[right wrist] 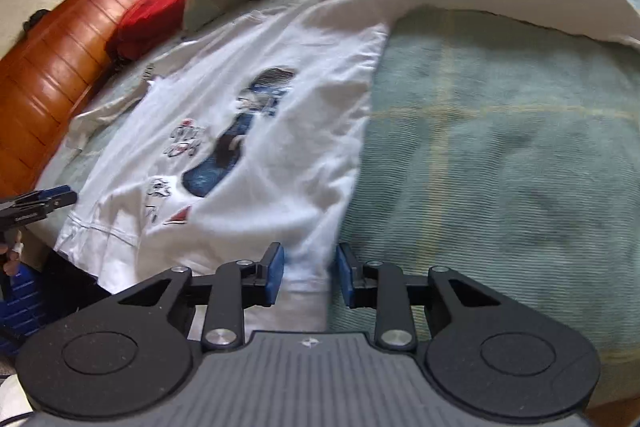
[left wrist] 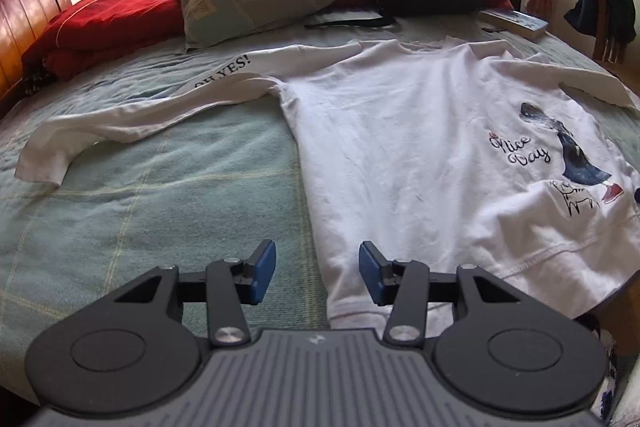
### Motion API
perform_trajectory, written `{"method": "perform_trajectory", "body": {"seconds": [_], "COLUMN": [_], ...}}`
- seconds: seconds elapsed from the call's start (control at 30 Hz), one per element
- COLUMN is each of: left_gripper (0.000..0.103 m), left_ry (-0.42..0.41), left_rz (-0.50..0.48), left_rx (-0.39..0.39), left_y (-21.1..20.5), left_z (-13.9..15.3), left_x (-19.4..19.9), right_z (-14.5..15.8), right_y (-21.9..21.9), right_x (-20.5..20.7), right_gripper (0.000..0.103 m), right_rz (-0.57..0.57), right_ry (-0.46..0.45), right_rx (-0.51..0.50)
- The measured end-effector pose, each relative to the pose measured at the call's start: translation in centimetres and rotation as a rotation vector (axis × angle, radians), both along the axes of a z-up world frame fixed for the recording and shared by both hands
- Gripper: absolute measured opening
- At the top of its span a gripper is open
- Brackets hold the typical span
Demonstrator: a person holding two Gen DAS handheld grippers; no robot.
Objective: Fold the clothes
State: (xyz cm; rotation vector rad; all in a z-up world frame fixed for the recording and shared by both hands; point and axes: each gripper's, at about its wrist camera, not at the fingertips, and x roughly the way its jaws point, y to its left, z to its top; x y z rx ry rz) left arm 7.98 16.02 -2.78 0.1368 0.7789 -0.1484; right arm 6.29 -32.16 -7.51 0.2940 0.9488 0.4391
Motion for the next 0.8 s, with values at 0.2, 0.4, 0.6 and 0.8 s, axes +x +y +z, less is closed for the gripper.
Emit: {"method": "perform_trajectory", "body": {"seconds": [0.2,0.4,0.6,0.8], "left_gripper": [0.048,0.054,0.06,0.062], "left_ry": [-0.013,-0.062,-0.087,-0.082], "left_rz": [-0.003,-0.046,-0.126,-0.156], "left_rx": [0.021,0.073,0.11,0.192], "left_y": [-0.3,-1.4,-3.6,-4.0], "left_z": [0.2,1.4,1.7,0.9], "left_x": [-0.2,-0.7,-1.0,-2.8], "right_z": [2.1,5.3,3.1,1.2], "right_y": [-0.8,1.9,10.1,7.7], "right_x": [-1.2,0.2,4.8,4.2], "right_gripper": [0.008,0.037,0.041,0.054], "right_rz": [0.006,0.06,0.266,0.168], "right_ry": [-0.017,-0.154,-0.251,-0.248], "right_rx": [-0.105,-0.236,-0.294,-0.482]}}
